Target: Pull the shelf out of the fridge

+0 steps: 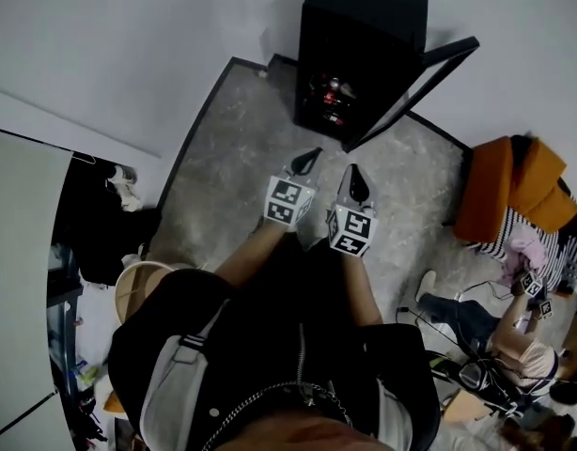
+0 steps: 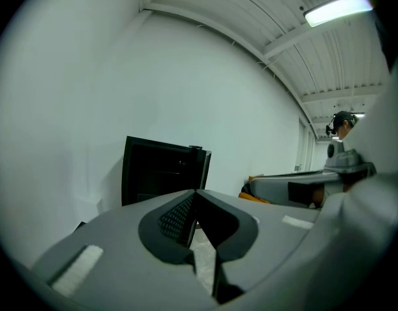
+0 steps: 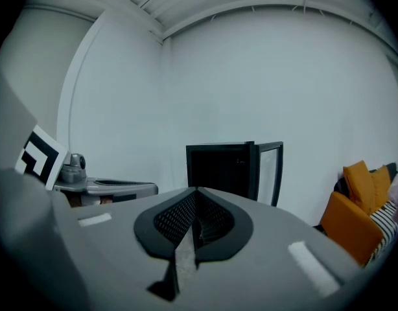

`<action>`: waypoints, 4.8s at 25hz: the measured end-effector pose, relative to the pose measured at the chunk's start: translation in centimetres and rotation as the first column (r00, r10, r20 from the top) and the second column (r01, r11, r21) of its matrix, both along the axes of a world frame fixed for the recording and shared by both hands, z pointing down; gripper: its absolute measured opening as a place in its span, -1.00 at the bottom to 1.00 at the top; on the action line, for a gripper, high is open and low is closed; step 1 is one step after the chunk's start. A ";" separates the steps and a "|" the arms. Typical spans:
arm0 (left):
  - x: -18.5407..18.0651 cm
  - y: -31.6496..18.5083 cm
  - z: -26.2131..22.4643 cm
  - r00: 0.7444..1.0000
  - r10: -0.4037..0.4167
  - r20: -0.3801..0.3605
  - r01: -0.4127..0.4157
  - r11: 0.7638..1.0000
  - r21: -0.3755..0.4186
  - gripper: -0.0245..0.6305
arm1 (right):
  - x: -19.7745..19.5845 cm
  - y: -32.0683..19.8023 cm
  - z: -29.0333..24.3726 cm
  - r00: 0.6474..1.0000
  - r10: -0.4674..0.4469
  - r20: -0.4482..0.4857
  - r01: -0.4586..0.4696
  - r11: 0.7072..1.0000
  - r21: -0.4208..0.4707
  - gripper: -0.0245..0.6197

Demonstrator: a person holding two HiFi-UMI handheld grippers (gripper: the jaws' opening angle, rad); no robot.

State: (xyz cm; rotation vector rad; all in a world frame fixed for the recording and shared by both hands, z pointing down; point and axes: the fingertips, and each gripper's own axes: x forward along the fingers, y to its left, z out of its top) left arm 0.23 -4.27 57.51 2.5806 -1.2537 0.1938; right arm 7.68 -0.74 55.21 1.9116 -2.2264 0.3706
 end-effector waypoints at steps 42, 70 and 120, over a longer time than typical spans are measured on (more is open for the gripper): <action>4.4 -26.0 3.7 0.829 -0.308 -0.467 0.203 0.943 -0.263 -0.67 | 8.1 -21.0 -1.3 0.988 -0.152 0.017 0.153 0.988 -0.016 -0.91; 2.3 -46.0 12.3 0.354 -0.515 -0.780 0.072 0.847 -0.527 -0.58 | 6.1 -27.2 -1.2 0.991 -0.077 -0.113 0.067 0.994 -0.084 -0.91; 2.4 -48.7 12.9 0.261 -0.558 -0.788 -0.009 0.815 -0.580 -0.85 | 7.1 -28.9 1.9 0.998 -0.058 -0.024 0.055 0.989 -0.140 -0.91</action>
